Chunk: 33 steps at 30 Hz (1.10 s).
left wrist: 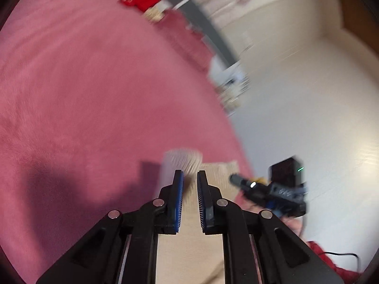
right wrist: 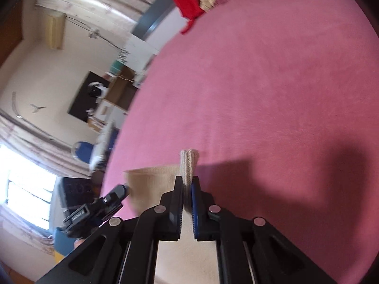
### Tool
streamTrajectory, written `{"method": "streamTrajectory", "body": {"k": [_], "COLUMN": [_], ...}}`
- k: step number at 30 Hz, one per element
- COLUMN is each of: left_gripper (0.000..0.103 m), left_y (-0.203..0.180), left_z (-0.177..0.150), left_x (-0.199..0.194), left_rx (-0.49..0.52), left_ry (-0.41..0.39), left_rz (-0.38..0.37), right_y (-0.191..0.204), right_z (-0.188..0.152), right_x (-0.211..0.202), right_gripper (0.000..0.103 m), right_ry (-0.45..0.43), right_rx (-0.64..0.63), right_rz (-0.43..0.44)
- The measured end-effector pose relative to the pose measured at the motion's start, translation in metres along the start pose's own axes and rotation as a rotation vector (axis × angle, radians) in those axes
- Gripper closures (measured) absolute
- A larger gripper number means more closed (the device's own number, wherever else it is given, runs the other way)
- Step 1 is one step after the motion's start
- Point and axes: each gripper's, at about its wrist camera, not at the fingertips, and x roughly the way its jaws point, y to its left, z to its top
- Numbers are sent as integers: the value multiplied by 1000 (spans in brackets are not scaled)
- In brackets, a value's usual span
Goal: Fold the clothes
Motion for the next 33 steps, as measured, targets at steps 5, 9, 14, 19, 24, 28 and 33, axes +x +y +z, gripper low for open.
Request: {"method": "streamTrajectory", "body": {"k": [5, 9, 14, 19, 24, 28, 33], "left_gripper": [91, 91, 88, 75, 59, 52, 47], "left_y": [-28, -33, -31, -28, -29, -35, -47], "left_z": [-32, -75, -155, -230, -227, -230, -254], "left_x": [-52, -69, -98, -113, -111, -109, -110], "left_rx": [69, 34, 5, -7, -18, 11, 190], "left_ry": [-9, 10, 20, 26, 29, -7, -39], "left_rz": [-63, -35, 35, 197, 225, 246, 357], "right_y": [36, 52, 45, 18, 21, 21, 3], "right_z": [-41, -92, -194, -224, -167, -109, -79], "right_x": [-50, -72, -53, -66, -83, -21, 47], "right_gripper": [98, 98, 97, 80, 75, 73, 73], "right_ry": [22, 64, 313, 256, 6, 69, 186], "right_rx": [-104, -133, -316, -208, -46, -10, 30], "right_rz": [52, 50, -122, -139, -15, -131, -205]}}
